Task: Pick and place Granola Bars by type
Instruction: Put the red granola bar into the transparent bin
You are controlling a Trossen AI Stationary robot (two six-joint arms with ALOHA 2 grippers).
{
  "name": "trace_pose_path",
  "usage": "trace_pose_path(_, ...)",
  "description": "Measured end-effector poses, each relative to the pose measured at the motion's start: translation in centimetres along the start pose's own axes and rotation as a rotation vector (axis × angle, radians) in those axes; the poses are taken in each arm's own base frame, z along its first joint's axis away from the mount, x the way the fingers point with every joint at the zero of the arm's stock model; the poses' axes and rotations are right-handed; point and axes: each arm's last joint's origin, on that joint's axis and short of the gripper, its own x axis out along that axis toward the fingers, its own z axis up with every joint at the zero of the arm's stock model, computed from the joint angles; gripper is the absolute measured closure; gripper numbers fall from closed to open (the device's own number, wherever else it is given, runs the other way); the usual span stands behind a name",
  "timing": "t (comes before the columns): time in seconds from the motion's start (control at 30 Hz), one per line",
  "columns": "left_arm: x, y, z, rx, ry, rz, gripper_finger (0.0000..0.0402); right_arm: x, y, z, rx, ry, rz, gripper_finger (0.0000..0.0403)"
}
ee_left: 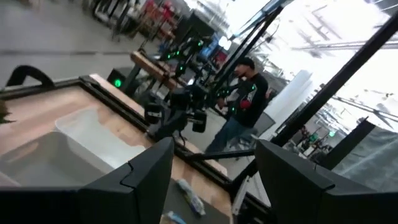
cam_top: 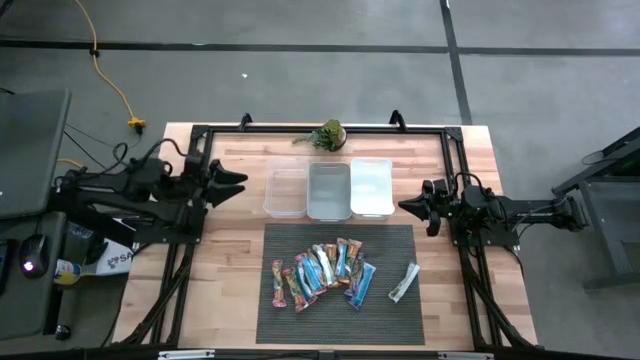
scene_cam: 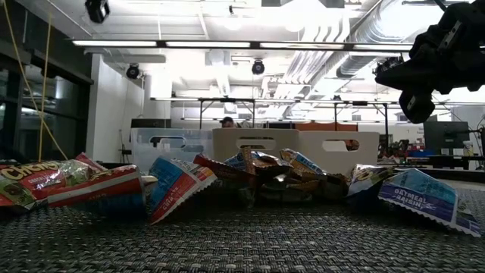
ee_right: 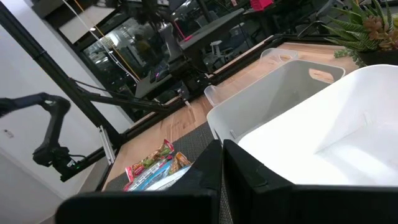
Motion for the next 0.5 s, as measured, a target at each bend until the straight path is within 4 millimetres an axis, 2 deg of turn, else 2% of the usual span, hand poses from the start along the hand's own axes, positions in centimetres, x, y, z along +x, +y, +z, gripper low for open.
trace_pose_path(0.13, 1.4, -1.9, 2.0, -0.048, 0.076, 0.043, 0.0174, 0.0, 0.0, 0.0, 0.0, 0.0, 0.0, 0.0402)
trace_pose_path(0.23, 2.1, -2.8, 3.0, -0.135, 0.172, 0.17, 0.0174, 0.0, 0.0, 0.0, 0.0, 0.0, 0.0, 0.0402)
trace_pose_path(0.4, 3.0, -3.4, 3.6, -0.258, 0.354, 0.439, 0.0174, 0.0, 0.0, 0.0, 0.0, 0.0, 0.0, 0.0402)
trace_pose_path(0.5, 4.0, -3.7, 3.4, -0.311, 0.459, 0.526, 0.0174, 0.0, 0.0, 0.0, 0.0, 0.0, 0.0, 0.0402)
